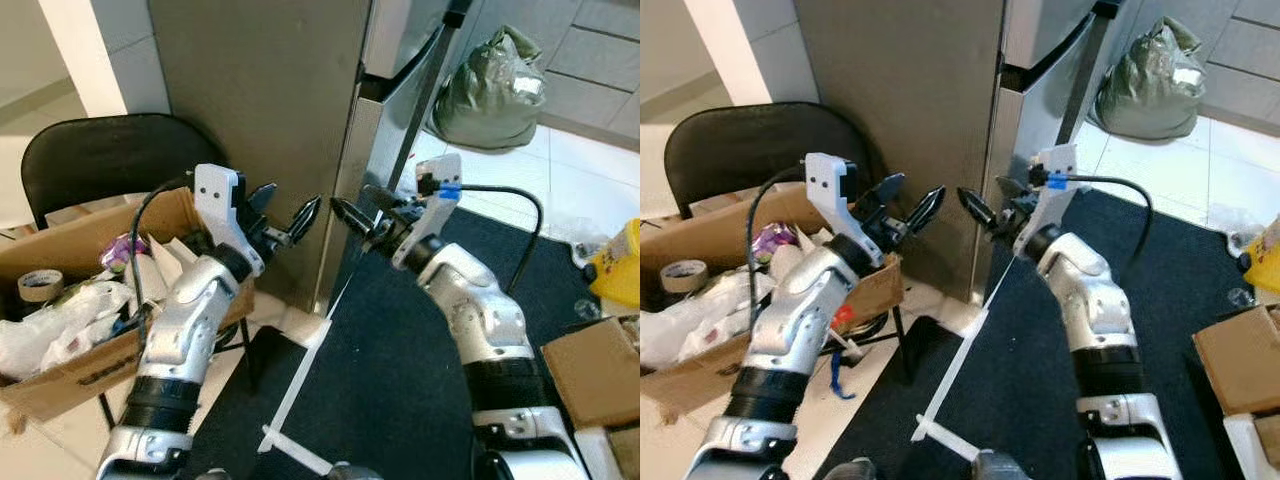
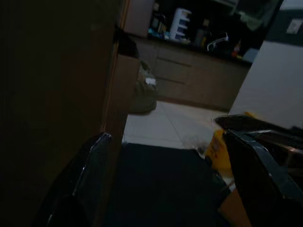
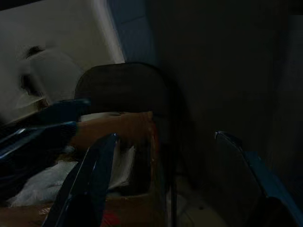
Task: Picking trash to rubbish bin
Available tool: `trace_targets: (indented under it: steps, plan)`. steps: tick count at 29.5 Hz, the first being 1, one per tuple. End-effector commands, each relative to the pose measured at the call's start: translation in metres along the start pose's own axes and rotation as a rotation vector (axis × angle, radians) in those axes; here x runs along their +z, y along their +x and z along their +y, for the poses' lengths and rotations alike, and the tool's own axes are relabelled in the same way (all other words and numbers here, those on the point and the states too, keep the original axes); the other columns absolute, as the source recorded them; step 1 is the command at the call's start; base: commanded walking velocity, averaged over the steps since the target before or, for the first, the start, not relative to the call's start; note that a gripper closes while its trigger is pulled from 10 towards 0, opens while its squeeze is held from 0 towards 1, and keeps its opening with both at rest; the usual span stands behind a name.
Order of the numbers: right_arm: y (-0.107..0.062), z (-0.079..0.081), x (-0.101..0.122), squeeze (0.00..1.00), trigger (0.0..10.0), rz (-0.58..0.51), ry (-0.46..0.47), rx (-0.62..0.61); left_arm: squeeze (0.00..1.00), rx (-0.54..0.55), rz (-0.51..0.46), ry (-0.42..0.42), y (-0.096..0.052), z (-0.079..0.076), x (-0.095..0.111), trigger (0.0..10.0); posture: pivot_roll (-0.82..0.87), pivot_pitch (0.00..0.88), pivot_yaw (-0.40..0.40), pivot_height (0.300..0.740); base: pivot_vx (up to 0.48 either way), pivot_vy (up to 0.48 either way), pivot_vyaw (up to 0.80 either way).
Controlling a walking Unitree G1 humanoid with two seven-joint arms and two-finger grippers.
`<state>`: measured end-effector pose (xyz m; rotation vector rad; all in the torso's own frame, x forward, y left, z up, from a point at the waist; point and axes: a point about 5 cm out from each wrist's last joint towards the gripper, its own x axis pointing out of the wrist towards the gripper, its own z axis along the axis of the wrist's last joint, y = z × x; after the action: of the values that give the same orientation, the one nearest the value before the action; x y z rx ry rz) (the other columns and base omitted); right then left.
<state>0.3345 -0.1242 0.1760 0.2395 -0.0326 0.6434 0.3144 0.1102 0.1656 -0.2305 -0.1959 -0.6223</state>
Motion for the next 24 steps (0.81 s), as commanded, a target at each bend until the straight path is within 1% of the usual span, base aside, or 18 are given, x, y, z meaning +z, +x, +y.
trace_targets:
  steps: [1, 2, 4, 6, 7, 8, 11, 12, 13, 14, 16, 17, 18, 19, 20, 21, 22, 24]
  plan:
    - [-0.003, -0.007, -0.004, 0.00, 10.0, 0.027, 0.034, -0.040, 0.00, -0.002, 0.021, 0.022, 0.001, 0.000, -0.004, 10.0, -0.02, 0.000, -0.054, 0.740, 0.000, 0.000, -0.78]
    - [-0.003, -0.010, -0.005, 0.00, 10.0, 0.028, 0.050, -0.062, 0.00, 0.003, 0.020, 0.023, 0.000, 0.000, -0.005, 10.0, -0.02, 0.000, -0.054, 0.740, 0.000, 0.000, -0.78]
    - [-0.005, -0.015, -0.006, 0.00, 10.0, 0.031, 0.047, -0.089, 0.00, 0.011, 0.020, 0.028, -0.002, 0.001, -0.005, 10.0, -0.01, 0.000, -0.055, 0.740, 0.000, 0.000, -0.78]
    - [-0.012, -0.028, -0.009, 0.00, 10.0, 0.057, -0.081, -0.176, 0.00, 0.036, 0.028, 0.043, -0.007, 0.003, -0.008, 10.0, -0.01, 0.000, -0.057, 0.740, 0.000, 0.000, -0.78]
    - [-0.016, -0.033, -0.010, 0.00, 10.0, 0.070, -0.123, -0.205, 0.00, 0.044, 0.036, 0.048, -0.011, 0.004, -0.009, 10.0, -0.01, 0.000, -0.058, 0.740, 0.000, 0.000, -0.78]
    - [-0.020, -0.037, -0.013, 0.00, 10.0, 0.079, -0.136, -0.228, 0.00, 0.050, 0.047, 0.051, -0.015, 0.004, -0.012, 10.0, -0.01, 0.000, -0.058, 0.740, 0.000, 0.000, -0.78]
    - [-0.034, -0.039, -0.022, 0.00, 10.0, 0.103, -0.145, -0.260, 0.00, 0.070, 0.061, 0.049, -0.029, 0.001, -0.018, 10.0, -0.01, 0.000, -0.051, 0.740, 0.000, 0.000, -0.77]
    - [-0.042, -0.038, -0.025, 0.00, 10.0, 0.106, -0.146, -0.274, 0.00, 0.091, 0.061, 0.037, -0.036, 0.000, -0.018, 10.0, -0.01, 0.000, -0.052, 0.740, 0.000, 0.000, -0.77]
    - [-0.042, -0.038, -0.025, 0.00, 10.0, 0.106, -0.146, -0.274, 0.00, 0.091, 0.061, 0.037, -0.036, 0.000, -0.018, 10.0, -0.01, 0.000, -0.052, 0.740, 0.000, 0.000, -0.77]
    - [-0.046, -0.038, -0.026, 0.00, 10.0, 0.107, -0.145, -0.285, 0.00, 0.107, 0.061, 0.029, -0.041, 0.000, -0.019, 10.0, -0.01, 0.000, -0.051, 0.740, 0.000, 0.000, -0.77]
    - [-0.063, -0.036, -0.027, 0.00, 10.0, 0.101, -0.148, -0.308, 0.00, 0.150, 0.066, 0.017, -0.056, 0.000, -0.021, 10.0, -0.02, 0.000, -0.043, 0.740, 0.000, 0.000, -0.77]
    - [-0.068, -0.036, -0.027, 0.00, 10.0, 0.100, -0.152, -0.312, 0.00, 0.163, 0.068, 0.013, -0.060, 0.000, -0.022, 10.0, -0.02, 0.000, -0.043, 0.740, 0.000, 0.000, -0.77]
    - [-0.068, -0.036, -0.027, 0.00, 10.0, 0.100, -0.152, -0.312, 0.00, 0.163, 0.068, 0.013, -0.060, 0.000, -0.022, 10.0, -0.02, 0.000, -0.043, 0.740, 0.000, 0.000, -0.77]
    - [-0.073, -0.037, -0.028, 0.00, 10.0, 0.105, -0.163, -0.319, 0.00, 0.174, 0.072, 0.007, -0.065, 0.000, -0.023, 10.0, -0.02, 0.000, -0.037, 0.740, 0.000, 0.000, -0.77]
    - [-0.080, -0.043, -0.027, 0.00, 10.0, 0.107, -0.178, -0.344, 0.00, 0.198, 0.080, 0.004, -0.071, 0.001, -0.027, 10.0, -0.03, 0.000, -0.034, 0.740, 0.000, 0.000, -0.77]
    - [-0.080, -0.043, -0.027, 0.00, 10.0, 0.107, -0.178, -0.344, 0.00, 0.198, 0.080, 0.004, -0.071, 0.001, -0.027, 10.0, -0.03, 0.000, -0.034, 0.740, 0.000, 0.000, -0.77]
    - [-0.082, -0.051, -0.025, 0.00, 10.0, 0.094, -0.173, -0.377, 0.00, 0.213, 0.092, 0.018, -0.074, 0.003, -0.028, 10.0, -0.03, 0.000, -0.034, 0.740, 0.000, 0.000, -0.78]
    - [-0.077, -0.063, -0.016, 0.00, 10.0, 0.052, -0.181, -0.409, 0.00, 0.242, 0.102, 0.049, -0.077, 0.008, -0.031, 10.0, -0.05, 0.000, -0.027, 0.740, 0.000, 0.000, -0.78]
